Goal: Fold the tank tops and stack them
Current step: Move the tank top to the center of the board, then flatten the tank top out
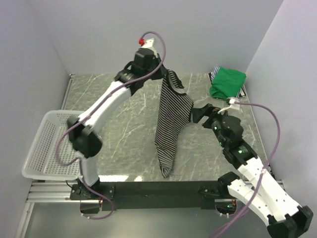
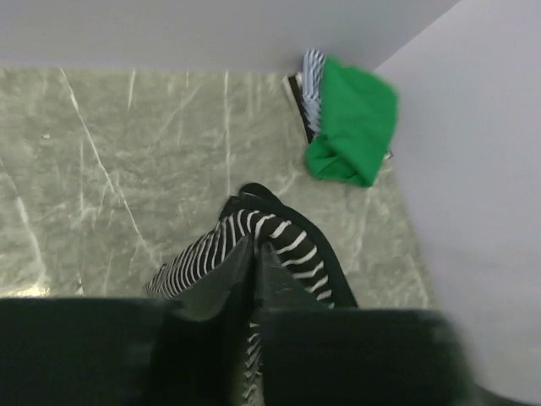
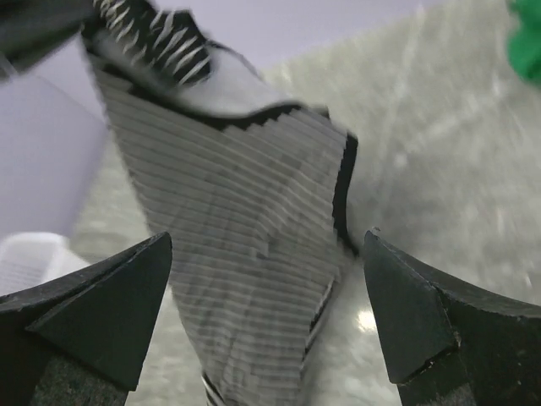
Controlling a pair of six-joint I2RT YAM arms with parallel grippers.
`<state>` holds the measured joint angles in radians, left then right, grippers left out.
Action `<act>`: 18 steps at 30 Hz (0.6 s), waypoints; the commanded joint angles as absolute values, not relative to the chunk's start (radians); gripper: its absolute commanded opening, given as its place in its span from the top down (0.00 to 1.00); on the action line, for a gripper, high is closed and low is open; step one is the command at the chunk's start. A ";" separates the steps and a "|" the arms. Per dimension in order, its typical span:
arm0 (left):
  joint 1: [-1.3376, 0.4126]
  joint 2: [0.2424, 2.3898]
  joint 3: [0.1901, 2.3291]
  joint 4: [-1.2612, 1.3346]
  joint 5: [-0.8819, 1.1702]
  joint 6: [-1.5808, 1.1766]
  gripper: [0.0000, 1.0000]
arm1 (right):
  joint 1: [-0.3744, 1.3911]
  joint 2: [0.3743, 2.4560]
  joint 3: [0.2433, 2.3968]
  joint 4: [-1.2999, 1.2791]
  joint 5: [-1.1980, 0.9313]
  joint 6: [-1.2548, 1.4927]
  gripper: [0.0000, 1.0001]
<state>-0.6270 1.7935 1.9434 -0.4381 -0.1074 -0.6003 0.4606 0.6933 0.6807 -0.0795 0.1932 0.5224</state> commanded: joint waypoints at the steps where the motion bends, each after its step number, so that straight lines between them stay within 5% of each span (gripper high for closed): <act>1: -0.563 1.945 2.106 -0.400 0.027 -0.630 0.80 | 0.465 0.748 0.601 -0.028 0.264 0.574 0.00; 3: -0.538 2.038 2.212 -0.426 0.057 -0.629 0.59 | 0.462 0.776 0.563 -0.011 0.264 0.600 0.01; 7: -0.532 2.019 2.203 -0.439 0.043 -0.609 0.46 | 0.453 0.883 0.528 0.031 0.267 0.618 0.01; 18: -0.569 1.425 1.317 -0.324 -0.083 -0.748 0.61 | 0.459 1.108 0.468 0.172 0.097 0.670 0.24</act>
<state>-0.5571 1.5414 1.4948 -0.3721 -0.0547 -0.7010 0.4435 1.1191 0.5034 0.0734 0.1452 0.6403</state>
